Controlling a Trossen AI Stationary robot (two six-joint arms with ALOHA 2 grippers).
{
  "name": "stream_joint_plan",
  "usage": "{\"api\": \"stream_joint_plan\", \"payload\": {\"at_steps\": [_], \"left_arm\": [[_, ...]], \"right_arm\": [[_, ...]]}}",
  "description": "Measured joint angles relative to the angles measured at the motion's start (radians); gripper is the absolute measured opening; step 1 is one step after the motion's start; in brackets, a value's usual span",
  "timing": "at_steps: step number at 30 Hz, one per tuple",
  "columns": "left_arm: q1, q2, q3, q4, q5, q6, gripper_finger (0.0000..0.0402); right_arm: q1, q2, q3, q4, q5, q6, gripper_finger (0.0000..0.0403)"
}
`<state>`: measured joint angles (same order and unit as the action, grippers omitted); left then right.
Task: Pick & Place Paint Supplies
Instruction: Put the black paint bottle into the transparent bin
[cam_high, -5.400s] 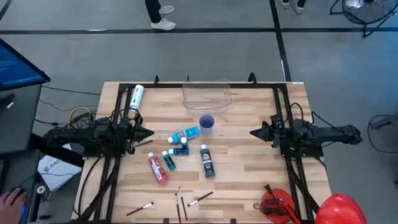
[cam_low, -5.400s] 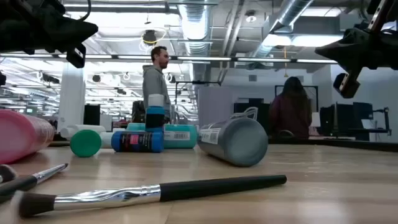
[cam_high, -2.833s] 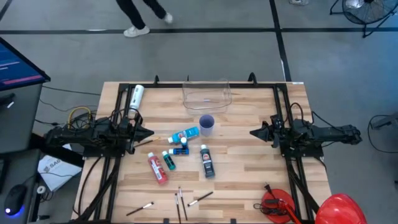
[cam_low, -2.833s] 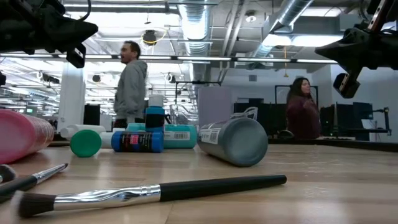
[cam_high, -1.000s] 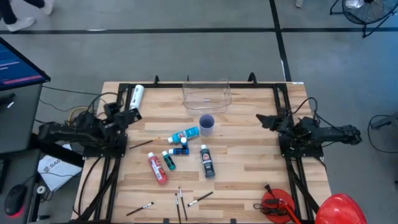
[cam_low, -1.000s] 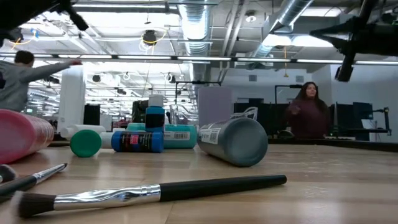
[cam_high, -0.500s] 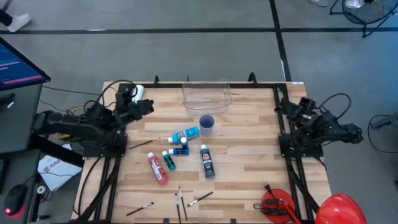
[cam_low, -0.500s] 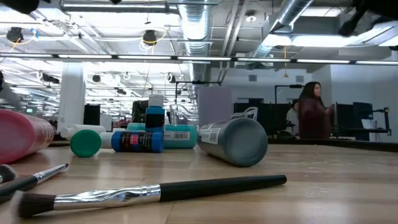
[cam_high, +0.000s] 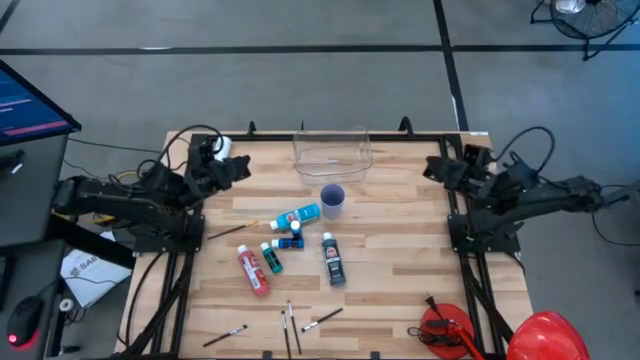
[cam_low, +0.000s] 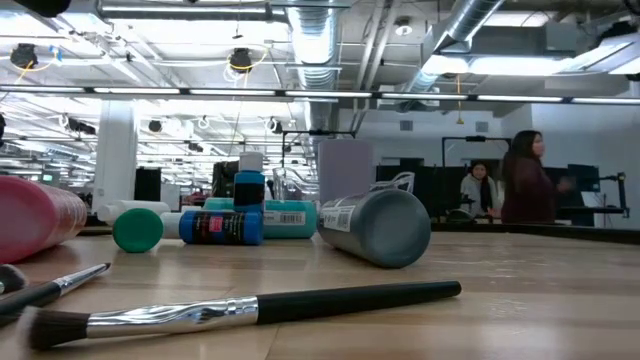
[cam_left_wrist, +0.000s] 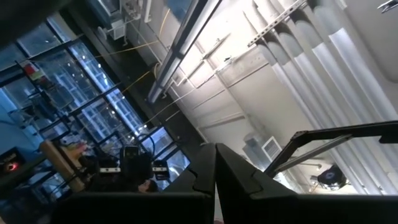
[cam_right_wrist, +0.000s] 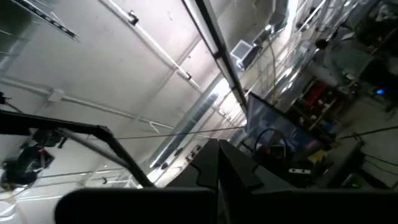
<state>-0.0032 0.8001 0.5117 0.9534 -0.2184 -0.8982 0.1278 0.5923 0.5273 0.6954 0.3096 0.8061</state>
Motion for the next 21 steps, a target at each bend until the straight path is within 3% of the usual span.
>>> {"api": "stream_joint_plan", "payload": {"at_steps": [3, 8, 16, 21], "left_arm": [[0.0, 0.0, 0.0, 0.031, 0.0, 0.0, 0.0002], [0.0, 0.0, 0.0, 0.036, 0.024, 0.002, 0.0002], [-0.02, 0.058, 0.064, 0.017, 0.223, 0.051, 0.0002], [-0.036, 0.12, 0.205, -0.177, 0.331, 0.134, 0.0002]], "right_arm": [[-0.007, 0.063, 0.062, 0.0, 0.055, 0.004, 0.0], [-0.026, 0.144, 0.148, 0.002, 0.057, 0.048, 0.0], [0.003, 0.241, 0.286, -0.01, -0.034, -0.061, 0.0], [0.044, 0.299, 0.388, -0.139, -0.073, -0.128, 0.0]]}}
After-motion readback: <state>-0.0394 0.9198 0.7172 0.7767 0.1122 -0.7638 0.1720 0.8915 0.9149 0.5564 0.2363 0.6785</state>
